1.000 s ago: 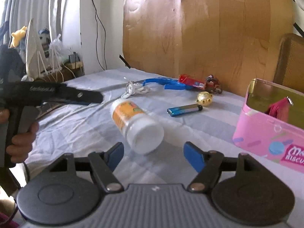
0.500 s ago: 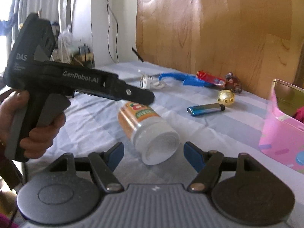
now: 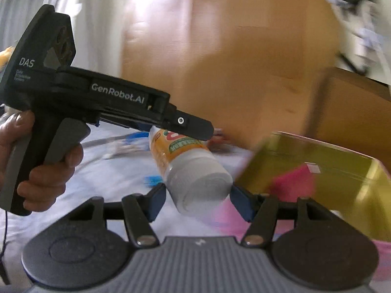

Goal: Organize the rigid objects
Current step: 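Carry the pill bottle into the pink tin and open both grippers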

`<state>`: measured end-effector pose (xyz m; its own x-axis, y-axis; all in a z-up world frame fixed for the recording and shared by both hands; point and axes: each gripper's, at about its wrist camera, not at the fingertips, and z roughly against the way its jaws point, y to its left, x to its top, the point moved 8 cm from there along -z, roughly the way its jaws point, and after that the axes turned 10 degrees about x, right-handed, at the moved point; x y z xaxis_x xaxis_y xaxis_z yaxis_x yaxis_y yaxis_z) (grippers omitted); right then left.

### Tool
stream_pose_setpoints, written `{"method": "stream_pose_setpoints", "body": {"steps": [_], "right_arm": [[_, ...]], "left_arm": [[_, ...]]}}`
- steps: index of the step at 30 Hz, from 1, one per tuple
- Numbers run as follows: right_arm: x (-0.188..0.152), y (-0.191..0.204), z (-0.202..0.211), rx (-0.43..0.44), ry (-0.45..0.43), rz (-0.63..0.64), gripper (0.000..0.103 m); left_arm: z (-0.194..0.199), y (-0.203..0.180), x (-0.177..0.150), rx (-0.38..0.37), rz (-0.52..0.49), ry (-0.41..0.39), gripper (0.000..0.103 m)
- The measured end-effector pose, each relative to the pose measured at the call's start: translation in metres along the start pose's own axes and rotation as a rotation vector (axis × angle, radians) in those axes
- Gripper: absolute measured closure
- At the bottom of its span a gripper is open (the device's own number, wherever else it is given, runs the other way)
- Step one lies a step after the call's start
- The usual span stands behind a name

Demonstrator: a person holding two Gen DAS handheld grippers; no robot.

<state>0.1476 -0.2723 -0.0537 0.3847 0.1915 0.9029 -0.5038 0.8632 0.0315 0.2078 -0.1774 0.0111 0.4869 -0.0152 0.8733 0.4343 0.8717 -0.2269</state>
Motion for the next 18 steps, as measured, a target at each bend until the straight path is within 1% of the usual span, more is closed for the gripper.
{"method": "stream_pose_setpoints", "body": {"steps": [2,3,4,6,8,9,10,12,13,14,16,18], "right_arm": [[-0.004,-0.032,0.007,-0.028,0.022,-0.036,0.044],[-0.007,-0.047,0.009,-0.035,0.038,-0.054,0.044],[-0.011,-0.061,0.009,-0.037,0.055,-0.076,0.043],[-0.012,-0.085,0.011,-0.01,0.056,-0.13,0.044],[-0.012,-0.107,0.007,-0.01,0.089,-0.176,0.042],[-0.015,-0.115,0.003,-0.035,0.099,-0.182,0.042],[-0.016,-0.124,-0.001,-0.09,0.104,-0.178,0.036],[-0.018,-0.145,-0.007,-0.275,0.106,-0.16,0.036],[-0.019,-0.154,-0.007,-0.342,0.093,-0.157,0.036],[-0.02,-0.159,-0.004,-0.363,0.077,-0.171,0.036],[-0.022,-0.161,0.005,-0.34,0.03,-0.222,0.036],[-0.023,-0.155,0.012,-0.346,0.002,-0.223,0.037]], "left_arm": [[-0.028,-0.017,0.003,-0.018,-0.01,0.032,0.039],[-0.043,-0.023,0.003,-0.023,-0.009,0.052,0.037],[-0.056,-0.027,0.004,-0.024,0.004,0.06,0.037],[-0.078,-0.03,0.006,-0.026,0.044,0.088,0.037],[-0.095,-0.029,0.005,-0.002,0.067,0.111,0.032],[-0.099,-0.029,0.006,0.03,0.056,0.097,0.03],[-0.101,-0.028,0.006,0.052,0.043,0.099,0.03],[-0.107,-0.027,0.005,0.118,0.025,0.118,0.03],[-0.105,-0.025,0.005,0.133,0.028,0.119,0.03],[-0.1,-0.024,0.004,0.133,0.033,0.114,0.03],[-0.086,-0.026,0.006,0.112,0.028,0.089,0.03],[-0.067,-0.03,0.007,0.103,-0.003,0.053,0.028]]}}
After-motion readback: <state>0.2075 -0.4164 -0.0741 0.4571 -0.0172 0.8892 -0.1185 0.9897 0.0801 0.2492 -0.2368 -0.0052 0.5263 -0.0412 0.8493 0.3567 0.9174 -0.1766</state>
